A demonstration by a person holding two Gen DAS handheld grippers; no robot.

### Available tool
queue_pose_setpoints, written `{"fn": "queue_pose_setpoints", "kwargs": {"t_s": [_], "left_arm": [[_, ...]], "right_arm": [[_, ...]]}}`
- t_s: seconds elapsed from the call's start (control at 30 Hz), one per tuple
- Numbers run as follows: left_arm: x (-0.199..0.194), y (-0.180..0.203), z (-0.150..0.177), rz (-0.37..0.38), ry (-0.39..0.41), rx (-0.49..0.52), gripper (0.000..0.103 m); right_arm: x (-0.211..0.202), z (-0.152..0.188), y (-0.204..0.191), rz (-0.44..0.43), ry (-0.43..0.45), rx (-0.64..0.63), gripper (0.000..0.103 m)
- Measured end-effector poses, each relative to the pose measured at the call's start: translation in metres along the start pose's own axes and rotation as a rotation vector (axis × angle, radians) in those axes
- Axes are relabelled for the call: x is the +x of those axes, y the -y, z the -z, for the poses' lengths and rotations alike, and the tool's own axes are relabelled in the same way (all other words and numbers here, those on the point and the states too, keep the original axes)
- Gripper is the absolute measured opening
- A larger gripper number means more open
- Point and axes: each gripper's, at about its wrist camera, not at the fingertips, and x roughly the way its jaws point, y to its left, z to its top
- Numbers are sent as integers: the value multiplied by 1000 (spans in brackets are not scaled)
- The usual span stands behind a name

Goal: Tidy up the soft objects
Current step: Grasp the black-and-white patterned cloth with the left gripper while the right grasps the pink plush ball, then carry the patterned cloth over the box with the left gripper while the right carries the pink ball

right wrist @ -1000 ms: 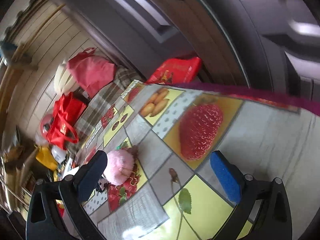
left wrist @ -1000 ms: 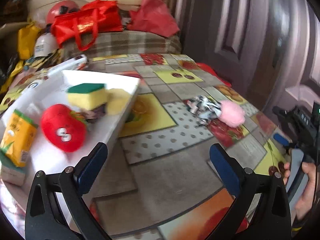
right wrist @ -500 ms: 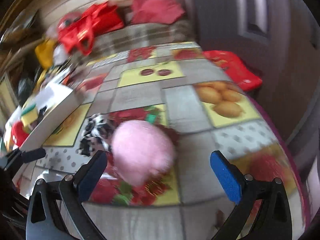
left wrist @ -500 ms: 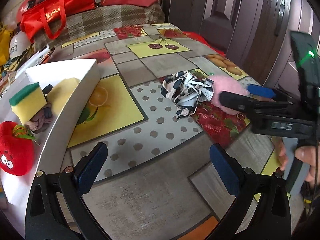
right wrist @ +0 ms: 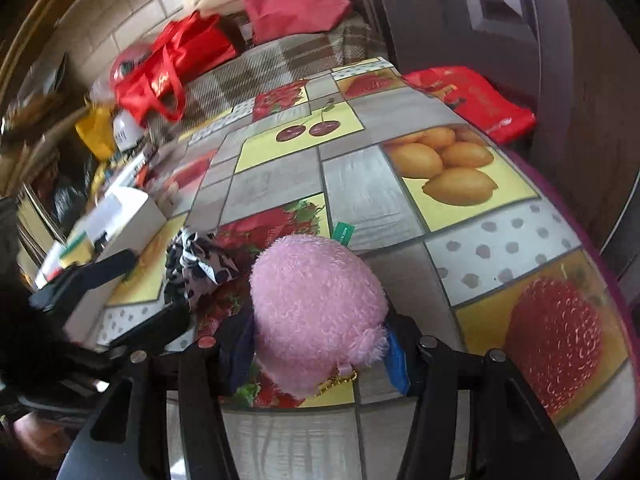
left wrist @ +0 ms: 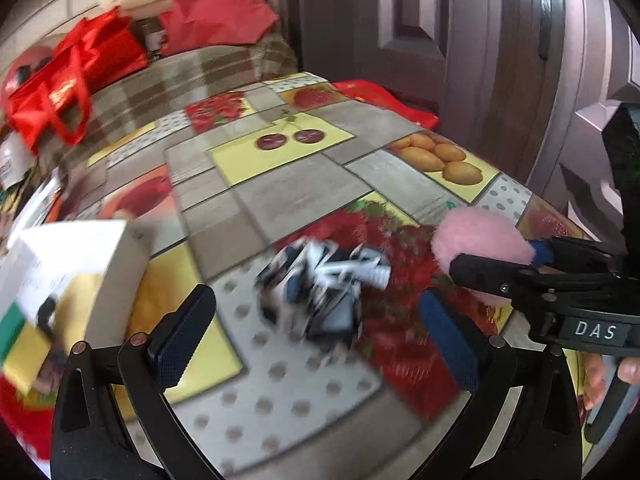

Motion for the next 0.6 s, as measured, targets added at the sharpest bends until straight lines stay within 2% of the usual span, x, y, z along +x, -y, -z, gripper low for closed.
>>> {"fn": "queue_pose_setpoints", "kwargs": {"t_s": [0.03,0.07,0.1,0.17,0.4,0.47,0.6], "left_arm": [[7,0,-2,0,-26,1,73],[16,0,-3,-3,-67,1,56],[21,-2,-3,-13,-99,-3,44],[18,-3,-3,-3,-76,-9,33],[-19,-1,8,-24,82,-27,33],[-35,-2,13,-28,134,-44,33],[-71,-5,31,-85,250,-82,33]], "right_arm": [[-1,0,2,-11,2,14,54],[-2,1,7,-4,8,41,54],[-4,0,10,-15,13,60,54],[-5,0,15,-44,22,91,54],[-13,1,21,-28,58,126,55],[-17,1,24,-24,87,145,55],[-34,4,17,20,179,125,55]]}}
